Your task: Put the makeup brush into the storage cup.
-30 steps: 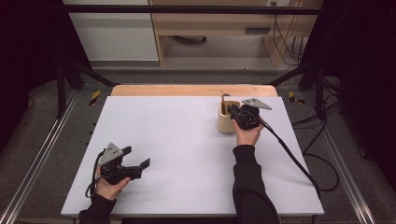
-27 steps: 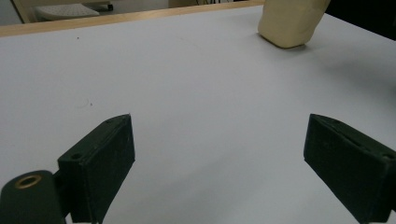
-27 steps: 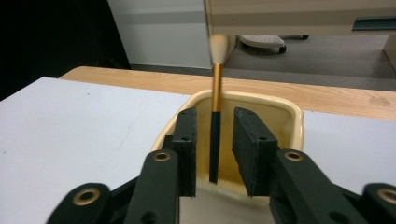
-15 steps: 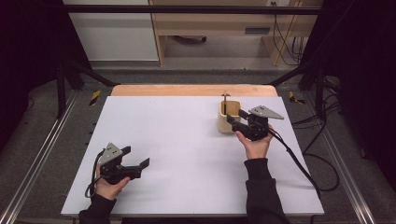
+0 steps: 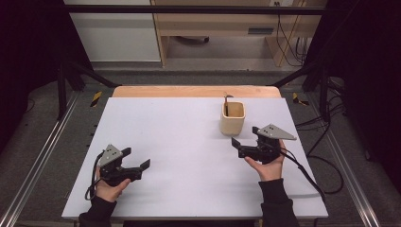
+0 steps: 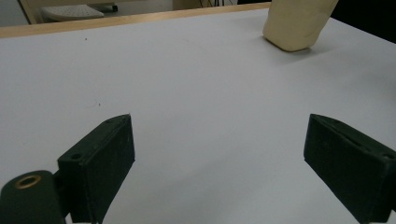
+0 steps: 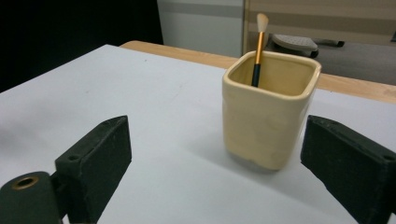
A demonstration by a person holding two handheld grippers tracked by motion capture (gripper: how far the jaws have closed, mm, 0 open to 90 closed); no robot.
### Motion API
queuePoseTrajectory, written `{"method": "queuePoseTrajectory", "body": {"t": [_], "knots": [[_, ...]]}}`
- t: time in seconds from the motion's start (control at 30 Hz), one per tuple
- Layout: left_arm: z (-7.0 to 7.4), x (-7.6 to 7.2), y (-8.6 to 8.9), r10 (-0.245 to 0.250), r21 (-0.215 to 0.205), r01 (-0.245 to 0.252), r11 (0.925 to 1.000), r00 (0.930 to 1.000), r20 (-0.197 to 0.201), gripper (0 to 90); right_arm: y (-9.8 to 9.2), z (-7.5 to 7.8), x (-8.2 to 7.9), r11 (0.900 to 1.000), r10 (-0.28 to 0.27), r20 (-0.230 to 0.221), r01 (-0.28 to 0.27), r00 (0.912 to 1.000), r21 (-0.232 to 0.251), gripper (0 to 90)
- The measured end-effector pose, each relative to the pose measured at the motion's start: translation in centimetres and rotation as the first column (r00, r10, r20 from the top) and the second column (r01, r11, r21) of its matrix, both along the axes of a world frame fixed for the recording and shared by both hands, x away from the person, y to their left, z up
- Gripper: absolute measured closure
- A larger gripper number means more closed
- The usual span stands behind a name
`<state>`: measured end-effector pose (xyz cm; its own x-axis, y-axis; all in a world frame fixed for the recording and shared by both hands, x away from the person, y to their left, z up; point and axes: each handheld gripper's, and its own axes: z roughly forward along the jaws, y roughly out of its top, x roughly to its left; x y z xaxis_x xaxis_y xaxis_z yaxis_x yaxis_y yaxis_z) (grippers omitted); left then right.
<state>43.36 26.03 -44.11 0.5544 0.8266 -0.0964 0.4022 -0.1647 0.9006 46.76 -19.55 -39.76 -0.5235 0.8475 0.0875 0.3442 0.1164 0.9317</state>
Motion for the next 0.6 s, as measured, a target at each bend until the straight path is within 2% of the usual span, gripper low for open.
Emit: {"method": "queuePoseTrajectory", "body": {"t": [0.2, 0.33, 0.4, 0.5, 0.6], "knots": [[0.0, 0.0, 0.2, 0.002, 0.003, -0.002, 1.0000, 1.0000, -0.005, 7.8, -0.9, -0.9, -1.4, 1.000, 0.019, -0.014, -0.019, 0.9997, -0.003, 5.7], [-0.1, 0.0, 0.6, 0.008, 0.005, -0.008, 1.0000, 0.9999, -0.012, 7.3, -1.7, -1.6, -2.3, 1.000, 0.011, -0.024, -0.012, 0.9996, -0.014, 5.6], [-0.2, 0.0, 0.8, 0.011, 0.006, -0.011, 0.9999, 0.9999, -0.013, 7.1, -2.1, -1.8, -2.7, 1.000, 0.010, -0.024, -0.010, 0.9997, 0.002, 5.6], [-0.2, 0.1, 1.0, 0.016, 0.006, -0.016, 0.9999, 0.9997, -0.017, 6.9, -2.6, -2.3, -3.3, 1.000, 0.010, -0.020, -0.010, 0.9997, -0.008, 5.6], [-0.3, 0.1, 1.1, 0.017, 0.007, -0.017, 0.9998, 0.9996, -0.021, 6.9, -2.8, -2.8, -3.8, 1.000, 0.008, -0.035, -0.009, 0.9993, -0.017, 5.4]]}}
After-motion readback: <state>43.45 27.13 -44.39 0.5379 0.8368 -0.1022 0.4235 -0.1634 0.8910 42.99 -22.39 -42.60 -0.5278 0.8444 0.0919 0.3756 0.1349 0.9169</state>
